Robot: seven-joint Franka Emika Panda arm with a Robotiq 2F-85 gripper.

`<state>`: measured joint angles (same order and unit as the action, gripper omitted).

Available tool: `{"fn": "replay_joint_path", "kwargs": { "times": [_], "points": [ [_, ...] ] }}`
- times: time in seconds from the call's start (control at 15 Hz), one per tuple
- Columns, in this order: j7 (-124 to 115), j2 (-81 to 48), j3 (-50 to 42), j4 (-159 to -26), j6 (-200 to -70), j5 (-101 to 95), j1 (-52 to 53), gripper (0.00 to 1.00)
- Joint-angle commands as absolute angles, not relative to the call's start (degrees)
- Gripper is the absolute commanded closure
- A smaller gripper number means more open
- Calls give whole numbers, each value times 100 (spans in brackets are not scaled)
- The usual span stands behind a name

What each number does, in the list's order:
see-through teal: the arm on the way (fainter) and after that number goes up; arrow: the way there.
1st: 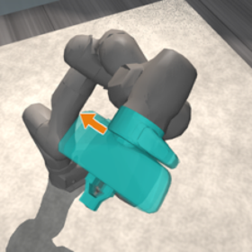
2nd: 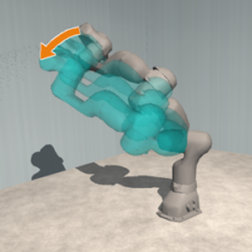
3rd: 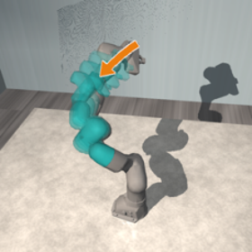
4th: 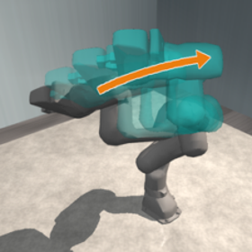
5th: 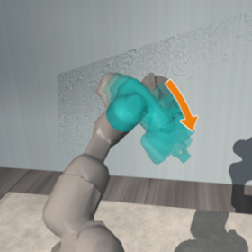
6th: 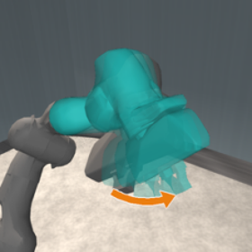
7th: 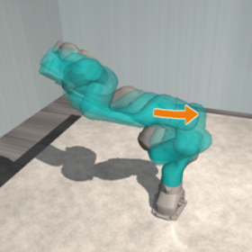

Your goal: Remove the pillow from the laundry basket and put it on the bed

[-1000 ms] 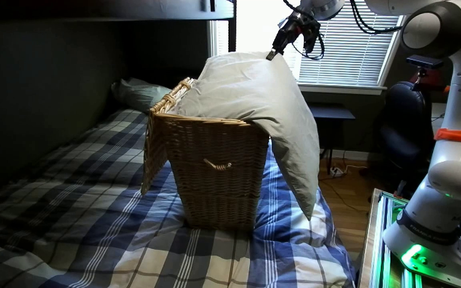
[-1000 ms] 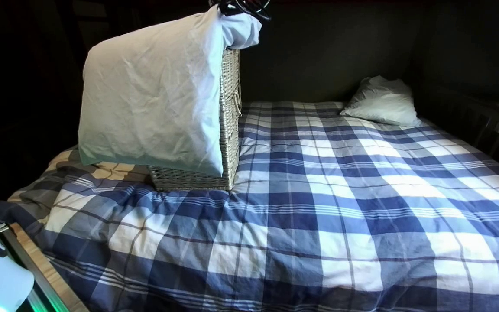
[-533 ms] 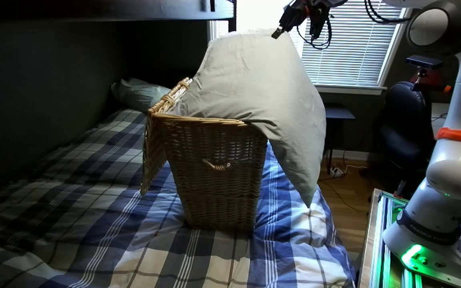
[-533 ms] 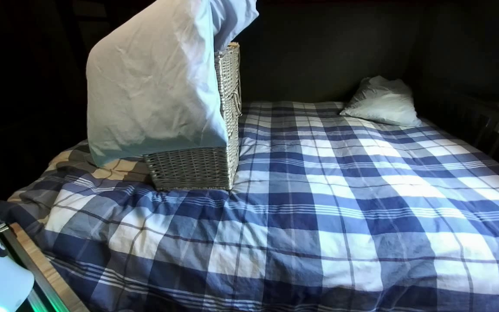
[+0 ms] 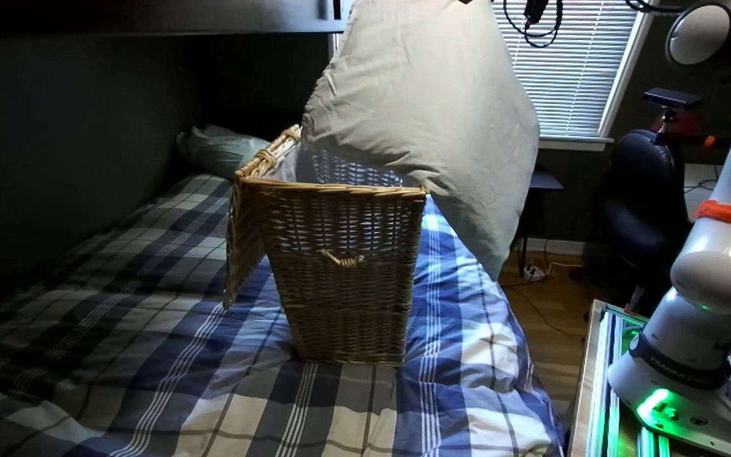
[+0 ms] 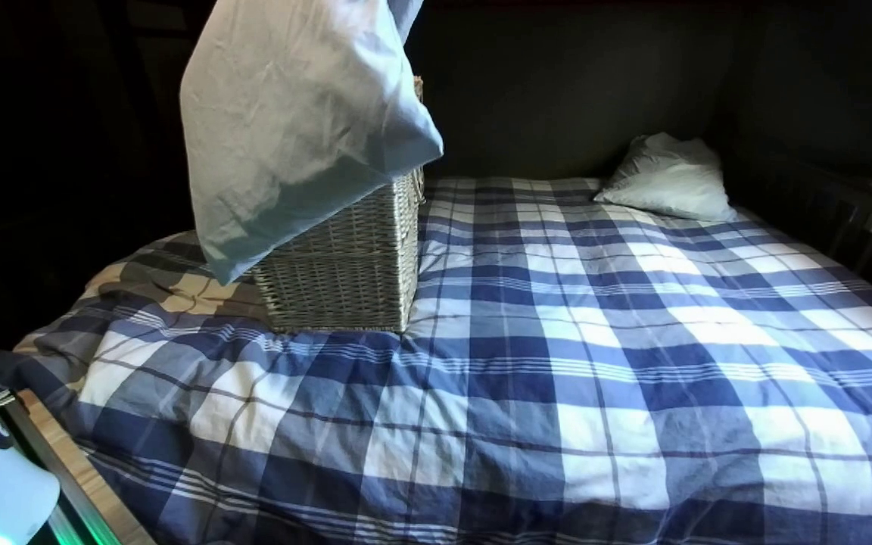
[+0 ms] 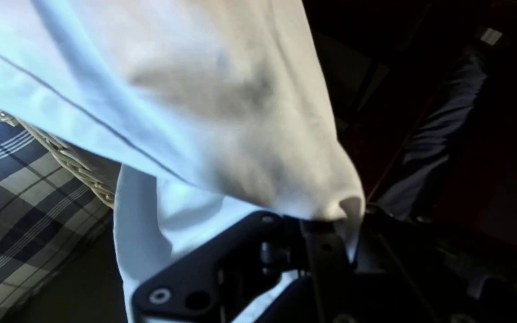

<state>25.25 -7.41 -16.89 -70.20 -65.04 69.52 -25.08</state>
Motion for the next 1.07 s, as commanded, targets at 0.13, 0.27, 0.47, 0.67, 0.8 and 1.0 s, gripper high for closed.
{"fn": "replay_joint_path", "kwargs": {
  "times": [0.13,0.27,0.47,0.67,0.8,1.0],
  "points": [
    [2060,-666,-2188,-6939,-6302,8031,-3051,98],
    [1989,-696,-2358,-6936,-6397,8298,-3220,98],
    [1891,-787,-2538,-6888,-6701,8517,-3465,98],
    [1963,-921,-2617,-6801,-7415,8542,-3667,98],
    [2062,-1083,-2602,-6613,-7806,8465,-3771,98],
    [2360,-1338,-2510,-6365,-8509,8382,-3834,98]
  ]
}}
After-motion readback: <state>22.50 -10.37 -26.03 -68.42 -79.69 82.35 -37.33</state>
